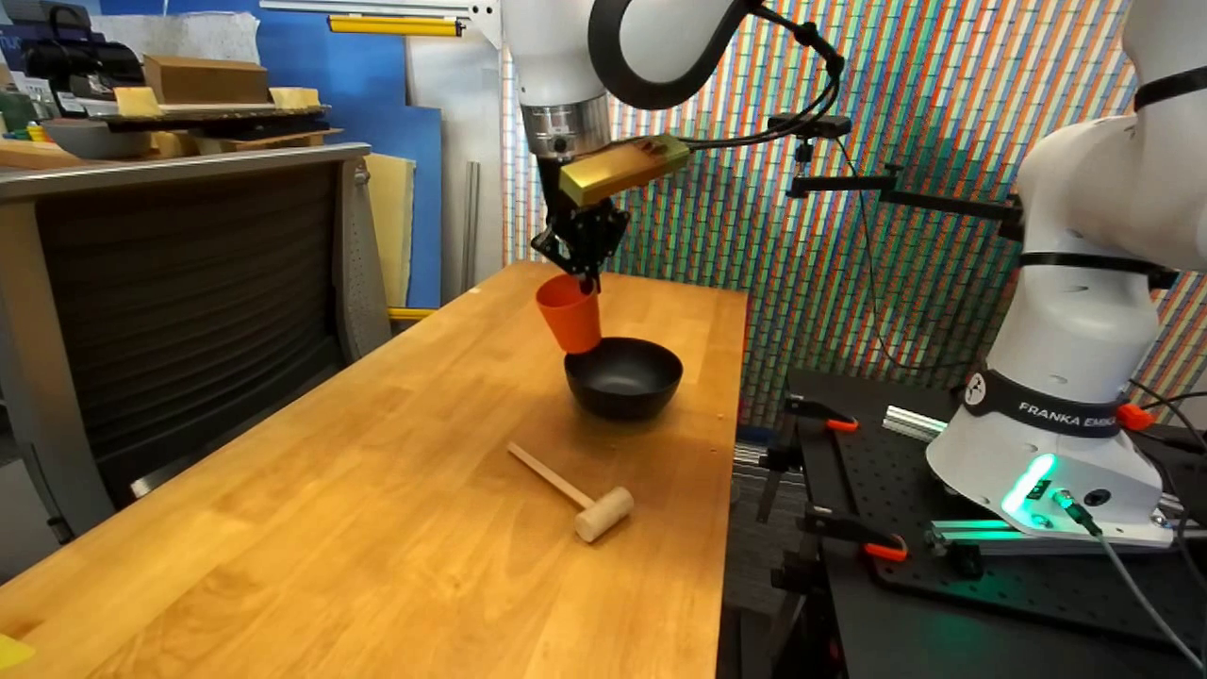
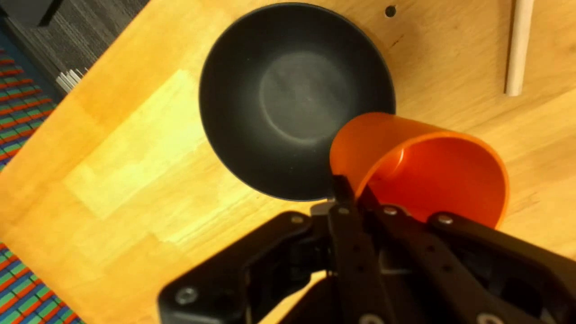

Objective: Put the cup in the bowl

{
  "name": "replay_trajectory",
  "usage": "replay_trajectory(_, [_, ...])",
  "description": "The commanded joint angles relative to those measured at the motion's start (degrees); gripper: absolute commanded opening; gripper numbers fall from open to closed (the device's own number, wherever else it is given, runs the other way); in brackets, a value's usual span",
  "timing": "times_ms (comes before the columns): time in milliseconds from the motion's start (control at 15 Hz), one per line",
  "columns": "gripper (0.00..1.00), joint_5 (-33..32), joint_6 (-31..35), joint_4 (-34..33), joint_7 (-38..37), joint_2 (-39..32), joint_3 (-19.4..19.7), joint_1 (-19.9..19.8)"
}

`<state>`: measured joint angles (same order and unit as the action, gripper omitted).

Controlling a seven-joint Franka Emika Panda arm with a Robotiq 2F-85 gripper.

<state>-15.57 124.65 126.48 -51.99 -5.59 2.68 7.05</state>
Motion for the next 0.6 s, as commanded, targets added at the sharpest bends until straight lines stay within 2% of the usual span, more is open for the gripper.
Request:
replay_trajectory(0, [0.04, 1.79, 1.91, 7.45, -2.40, 5.64, 0.11, -3.43])
replay_trajectory(267, [0.04, 5.64, 6.14, 12.92, 0.51, 4.90, 0.26, -6.52])
replay_trajectory(533, [0.04, 14.18, 15.49, 17.22, 8.72, 3.38, -0.10, -7.55])
